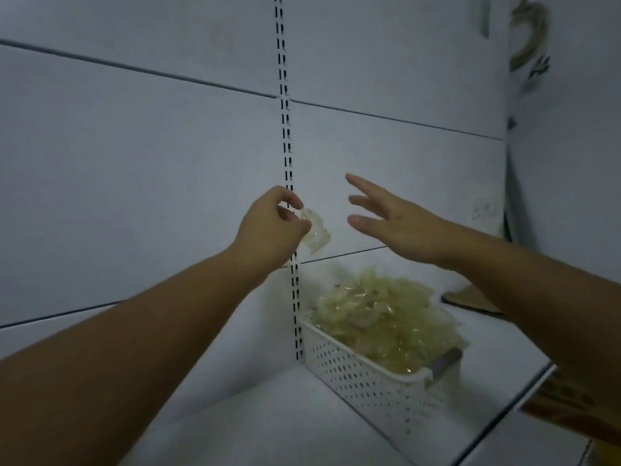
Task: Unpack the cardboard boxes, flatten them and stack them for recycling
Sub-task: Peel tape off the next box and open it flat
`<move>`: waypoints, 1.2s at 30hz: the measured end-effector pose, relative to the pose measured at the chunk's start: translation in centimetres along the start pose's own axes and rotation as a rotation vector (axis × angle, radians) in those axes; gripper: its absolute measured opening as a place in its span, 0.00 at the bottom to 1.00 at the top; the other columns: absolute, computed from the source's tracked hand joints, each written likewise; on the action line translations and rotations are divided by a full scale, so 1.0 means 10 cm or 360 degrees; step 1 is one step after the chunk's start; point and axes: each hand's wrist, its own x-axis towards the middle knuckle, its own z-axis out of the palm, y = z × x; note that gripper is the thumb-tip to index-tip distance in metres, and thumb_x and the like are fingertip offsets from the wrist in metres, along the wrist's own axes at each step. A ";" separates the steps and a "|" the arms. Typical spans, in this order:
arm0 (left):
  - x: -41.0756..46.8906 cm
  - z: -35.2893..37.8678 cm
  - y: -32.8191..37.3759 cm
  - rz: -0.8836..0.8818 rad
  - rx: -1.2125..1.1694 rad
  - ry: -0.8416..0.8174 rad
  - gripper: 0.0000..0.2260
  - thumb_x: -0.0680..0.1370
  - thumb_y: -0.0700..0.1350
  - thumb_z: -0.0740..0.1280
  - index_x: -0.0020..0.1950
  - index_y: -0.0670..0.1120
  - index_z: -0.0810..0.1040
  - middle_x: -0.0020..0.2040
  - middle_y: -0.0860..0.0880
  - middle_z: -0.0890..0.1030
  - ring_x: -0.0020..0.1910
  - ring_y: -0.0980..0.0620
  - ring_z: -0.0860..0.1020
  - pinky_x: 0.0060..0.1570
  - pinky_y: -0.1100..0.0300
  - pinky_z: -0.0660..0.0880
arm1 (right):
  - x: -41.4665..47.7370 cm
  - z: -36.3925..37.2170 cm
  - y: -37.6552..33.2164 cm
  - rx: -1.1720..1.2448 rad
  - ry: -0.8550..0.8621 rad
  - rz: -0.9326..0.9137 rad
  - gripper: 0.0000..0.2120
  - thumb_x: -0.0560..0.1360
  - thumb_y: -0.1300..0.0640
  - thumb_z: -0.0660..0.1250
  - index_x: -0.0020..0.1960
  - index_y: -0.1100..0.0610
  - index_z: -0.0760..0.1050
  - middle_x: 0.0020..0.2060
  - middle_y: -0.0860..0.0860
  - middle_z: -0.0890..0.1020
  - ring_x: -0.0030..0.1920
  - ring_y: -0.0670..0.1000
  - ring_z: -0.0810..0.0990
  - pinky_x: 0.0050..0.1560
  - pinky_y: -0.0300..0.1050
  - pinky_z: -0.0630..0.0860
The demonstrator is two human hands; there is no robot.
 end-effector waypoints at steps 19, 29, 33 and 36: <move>-0.01 1.21 -1.40 -0.0120 0.0883 -0.1074 0.25 0.80 0.57 0.41 0.71 0.46 0.60 0.64 0.40 0.72 0.60 0.45 0.72 0.58 0.53 0.69 | -0.20 0.69 1.40 -0.0103 -0.1111 0.0359 0.27 0.76 0.35 0.45 0.72 0.34 0.40 0.75 0.47 0.54 0.63 0.42 0.57 0.60 0.36 0.55; -0.09 1.21 -1.41 -0.0056 0.0753 -0.0950 0.23 0.78 0.63 0.45 0.67 0.53 0.62 0.56 0.48 0.78 0.52 0.50 0.76 0.56 0.53 0.70 | -0.27 0.71 1.43 0.0052 -0.0826 0.0330 0.27 0.80 0.41 0.44 0.75 0.44 0.37 0.76 0.45 0.45 0.75 0.50 0.46 0.72 0.46 0.46; -0.10 1.20 -1.42 0.0152 0.1224 -0.0798 0.24 0.80 0.59 0.44 0.61 0.51 0.74 0.55 0.47 0.75 0.58 0.48 0.67 0.58 0.51 0.63 | -0.28 0.80 1.44 -0.0346 -0.0473 0.0059 0.28 0.81 0.46 0.50 0.76 0.49 0.42 0.76 0.46 0.39 0.74 0.45 0.36 0.71 0.44 0.37; -0.11 1.20 -1.42 0.0192 0.1216 -0.0641 0.24 0.80 0.59 0.47 0.59 0.52 0.78 0.60 0.48 0.69 0.63 0.48 0.63 0.60 0.54 0.58 | -0.32 0.76 1.41 -0.0381 -0.0045 -0.0094 0.21 0.77 0.45 0.59 0.68 0.46 0.65 0.72 0.44 0.60 0.71 0.42 0.54 0.70 0.46 0.52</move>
